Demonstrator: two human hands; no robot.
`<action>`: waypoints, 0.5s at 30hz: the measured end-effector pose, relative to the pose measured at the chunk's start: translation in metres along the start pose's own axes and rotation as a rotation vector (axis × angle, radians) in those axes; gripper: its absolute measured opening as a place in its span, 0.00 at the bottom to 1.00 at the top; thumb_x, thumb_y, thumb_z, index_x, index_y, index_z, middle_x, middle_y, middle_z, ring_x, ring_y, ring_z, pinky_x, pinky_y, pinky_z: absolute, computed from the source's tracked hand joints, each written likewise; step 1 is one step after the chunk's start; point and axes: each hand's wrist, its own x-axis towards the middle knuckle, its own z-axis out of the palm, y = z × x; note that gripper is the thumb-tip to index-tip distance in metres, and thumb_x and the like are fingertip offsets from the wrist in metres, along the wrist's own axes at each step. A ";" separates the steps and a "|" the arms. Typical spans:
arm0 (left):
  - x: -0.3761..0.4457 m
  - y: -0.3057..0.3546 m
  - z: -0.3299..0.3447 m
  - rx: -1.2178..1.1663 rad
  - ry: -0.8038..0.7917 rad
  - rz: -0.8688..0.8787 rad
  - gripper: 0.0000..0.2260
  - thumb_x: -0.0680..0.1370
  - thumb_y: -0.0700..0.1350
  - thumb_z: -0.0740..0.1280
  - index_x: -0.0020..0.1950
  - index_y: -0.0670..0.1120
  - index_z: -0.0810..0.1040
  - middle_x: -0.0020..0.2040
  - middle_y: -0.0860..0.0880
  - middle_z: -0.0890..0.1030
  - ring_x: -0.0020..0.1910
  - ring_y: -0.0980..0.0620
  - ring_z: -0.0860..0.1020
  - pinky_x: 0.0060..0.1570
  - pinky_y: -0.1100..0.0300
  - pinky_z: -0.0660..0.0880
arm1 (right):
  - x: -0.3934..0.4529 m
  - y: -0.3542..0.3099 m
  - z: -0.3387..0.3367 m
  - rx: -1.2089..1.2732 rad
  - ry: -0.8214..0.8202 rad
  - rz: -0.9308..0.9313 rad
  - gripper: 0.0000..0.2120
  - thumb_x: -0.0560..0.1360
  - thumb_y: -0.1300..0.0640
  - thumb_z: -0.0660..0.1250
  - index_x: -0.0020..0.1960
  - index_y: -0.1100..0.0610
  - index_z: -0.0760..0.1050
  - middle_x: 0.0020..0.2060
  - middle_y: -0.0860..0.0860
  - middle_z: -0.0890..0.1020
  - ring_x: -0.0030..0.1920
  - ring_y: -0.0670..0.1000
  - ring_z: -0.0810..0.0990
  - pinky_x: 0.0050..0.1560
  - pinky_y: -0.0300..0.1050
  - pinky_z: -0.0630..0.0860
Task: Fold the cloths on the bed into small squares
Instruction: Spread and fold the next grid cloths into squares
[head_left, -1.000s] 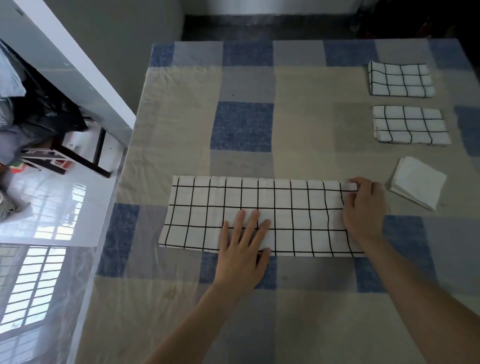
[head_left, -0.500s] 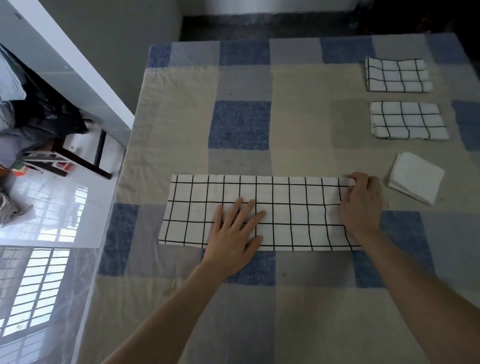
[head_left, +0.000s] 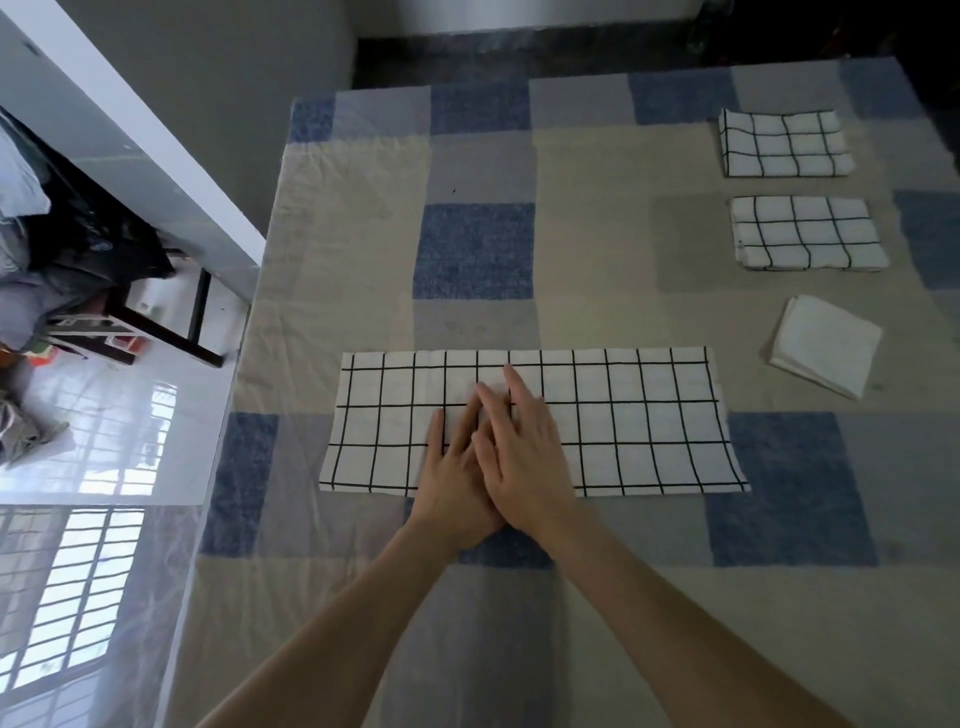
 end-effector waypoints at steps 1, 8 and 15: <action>0.000 0.000 -0.001 -0.002 -0.006 0.002 0.39 0.76 0.67 0.52 0.78 0.55 0.34 0.79 0.52 0.35 0.76 0.48 0.31 0.74 0.38 0.41 | 0.001 0.005 0.003 -0.019 -0.037 0.030 0.26 0.82 0.45 0.48 0.78 0.52 0.53 0.78 0.53 0.45 0.77 0.51 0.50 0.76 0.49 0.51; 0.000 -0.002 0.004 -0.013 0.025 0.004 0.33 0.78 0.70 0.47 0.79 0.58 0.47 0.80 0.53 0.42 0.78 0.47 0.37 0.74 0.37 0.43 | -0.012 0.087 -0.030 -0.361 -0.139 0.053 0.28 0.81 0.43 0.40 0.79 0.50 0.50 0.79 0.51 0.50 0.78 0.50 0.46 0.76 0.59 0.50; 0.000 -0.003 0.004 -0.029 0.024 0.000 0.33 0.77 0.71 0.46 0.79 0.59 0.46 0.80 0.53 0.41 0.78 0.47 0.36 0.74 0.37 0.44 | -0.040 0.170 -0.089 -0.489 -0.033 0.369 0.29 0.80 0.44 0.41 0.78 0.53 0.51 0.78 0.56 0.52 0.78 0.57 0.49 0.74 0.65 0.52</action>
